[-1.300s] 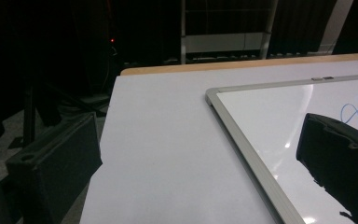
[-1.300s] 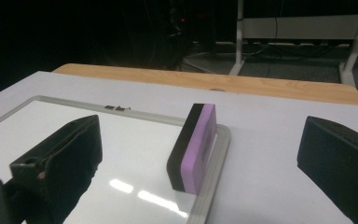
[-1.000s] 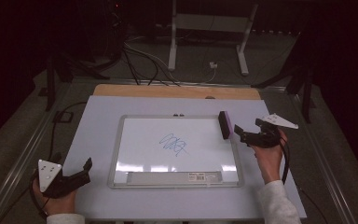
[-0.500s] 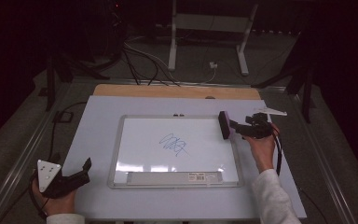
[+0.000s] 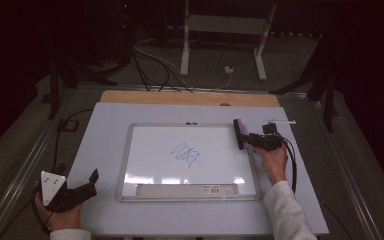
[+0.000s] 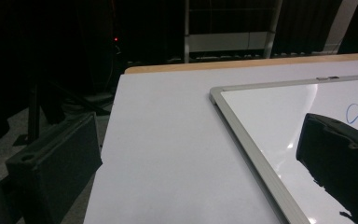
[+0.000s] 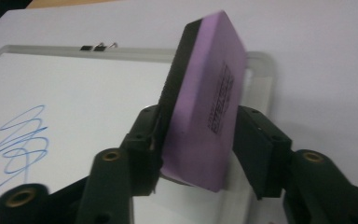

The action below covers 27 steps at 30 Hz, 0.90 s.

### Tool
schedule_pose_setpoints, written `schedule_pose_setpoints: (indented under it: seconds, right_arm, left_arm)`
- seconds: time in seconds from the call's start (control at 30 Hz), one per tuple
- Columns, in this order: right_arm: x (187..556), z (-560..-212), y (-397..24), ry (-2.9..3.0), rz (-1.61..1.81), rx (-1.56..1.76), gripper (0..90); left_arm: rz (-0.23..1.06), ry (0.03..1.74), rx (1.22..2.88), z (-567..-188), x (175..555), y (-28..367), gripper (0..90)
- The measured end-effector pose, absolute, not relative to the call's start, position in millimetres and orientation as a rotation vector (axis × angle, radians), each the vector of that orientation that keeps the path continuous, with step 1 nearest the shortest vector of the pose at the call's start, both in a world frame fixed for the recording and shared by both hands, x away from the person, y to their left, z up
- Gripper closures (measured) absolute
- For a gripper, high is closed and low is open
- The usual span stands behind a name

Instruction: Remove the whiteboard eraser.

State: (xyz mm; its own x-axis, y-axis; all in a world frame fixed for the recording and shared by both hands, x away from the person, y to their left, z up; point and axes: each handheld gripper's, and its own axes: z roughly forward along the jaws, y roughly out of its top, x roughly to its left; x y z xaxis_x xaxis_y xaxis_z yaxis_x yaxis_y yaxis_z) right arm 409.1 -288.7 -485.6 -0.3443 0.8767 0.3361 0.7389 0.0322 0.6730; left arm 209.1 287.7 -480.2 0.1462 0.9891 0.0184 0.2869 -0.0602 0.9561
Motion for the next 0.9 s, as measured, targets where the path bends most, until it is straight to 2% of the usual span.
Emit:
schedule_pose_setpoints:
  seconds: [0.27,0.37,0.5,0.9]
  right_arm:
    - [414.4,-491.9,-276.0,2.141,1.2,1.73,42.9]
    - [416.0,-494.0,-275.5,2.159,1.152,1.742,37.7]
    - [415.8,-499.0,-275.0,2.155,1.126,1.751,40.4]
    - [410.2,-490.9,-271.4,2.14,1.145,1.672,41.0]
  left_arm:
    - [0.977,1.298,1.511,-480.6,209.0,289.9,0.7]
    - [0.978,1.297,1.511,-480.5,209.0,289.5,0.7]
    - [0.984,1.296,1.51,-479.9,208.7,289.0,0.7]
    - [0.984,1.299,1.511,-480.1,208.8,289.2,0.7]
